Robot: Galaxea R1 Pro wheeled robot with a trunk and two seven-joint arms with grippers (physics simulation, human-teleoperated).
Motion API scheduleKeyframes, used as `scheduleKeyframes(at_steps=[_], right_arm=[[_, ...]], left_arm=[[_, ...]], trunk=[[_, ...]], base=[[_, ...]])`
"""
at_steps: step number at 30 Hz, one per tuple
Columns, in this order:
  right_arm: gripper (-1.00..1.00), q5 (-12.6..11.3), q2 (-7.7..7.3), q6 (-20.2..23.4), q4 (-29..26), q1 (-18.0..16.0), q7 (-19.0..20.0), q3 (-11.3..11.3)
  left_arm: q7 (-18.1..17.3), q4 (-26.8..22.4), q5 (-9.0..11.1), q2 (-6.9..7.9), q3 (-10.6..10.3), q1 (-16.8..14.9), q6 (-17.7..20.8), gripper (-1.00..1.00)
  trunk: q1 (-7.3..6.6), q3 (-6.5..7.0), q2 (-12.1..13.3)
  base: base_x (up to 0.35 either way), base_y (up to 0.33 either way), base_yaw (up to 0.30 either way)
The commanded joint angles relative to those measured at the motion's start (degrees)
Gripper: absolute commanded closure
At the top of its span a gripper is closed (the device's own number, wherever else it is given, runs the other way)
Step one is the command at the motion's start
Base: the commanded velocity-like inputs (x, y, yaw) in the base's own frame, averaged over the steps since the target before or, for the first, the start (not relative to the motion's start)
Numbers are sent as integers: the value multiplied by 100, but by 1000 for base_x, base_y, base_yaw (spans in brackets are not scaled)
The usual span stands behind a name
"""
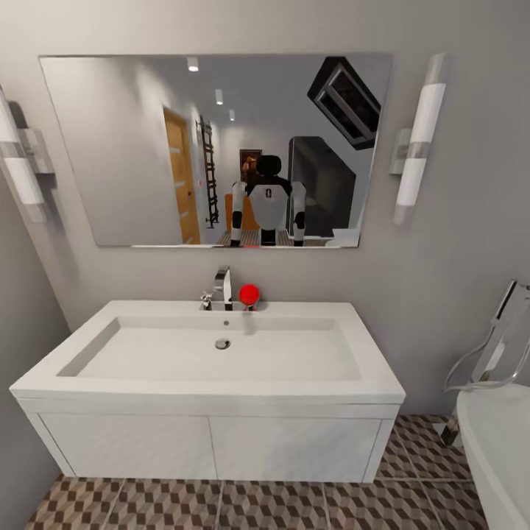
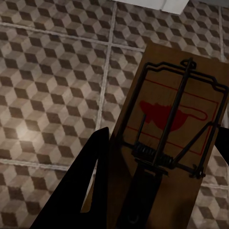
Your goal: Take the four mousetraps from the cabinet in the bathroom and place them on the bathroom floor. Make sure all four end up on the same floor surface, and ensure that at least two of them are either under or directly next to the same bathroom sink.
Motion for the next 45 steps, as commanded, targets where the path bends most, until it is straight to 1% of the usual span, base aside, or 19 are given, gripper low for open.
scheduleKeyframes(at_steps=[1, 24, 31, 40, 45], right_arm=[[100, 48, -4, -33, 26, -10, -24, -29], [100, 58, -4, -37, 26, -10, -7, -29], [100, 59, -4, -37, 26, -10, -6, -29], [100, 58, -4, -37, 26, -10, -5, -29], [100, 58, -4, -37, 26, -10, -8, -29]], left_arm=[[6, 21, 24, -2, -49, -9, -29, 100], [6, 22, 22, -2, -49, -9, -29, 100], [6, 22, 22, -2, -49, -9, -29, 100], [6, 22, 22, -2, -49, -9, -29, 100], [6, 20, 32, -2, -49, -9, -61, 100]], trunk=[[23, -25, -46], [528, -437, -969], [682, -556, -1249], [880, -717, -1610], [880, -717, -1610]], base=[[0, 0, 0], [0, 0, -1], [0, 0, -98], [0, 0, -12], [0, 0, 0]])
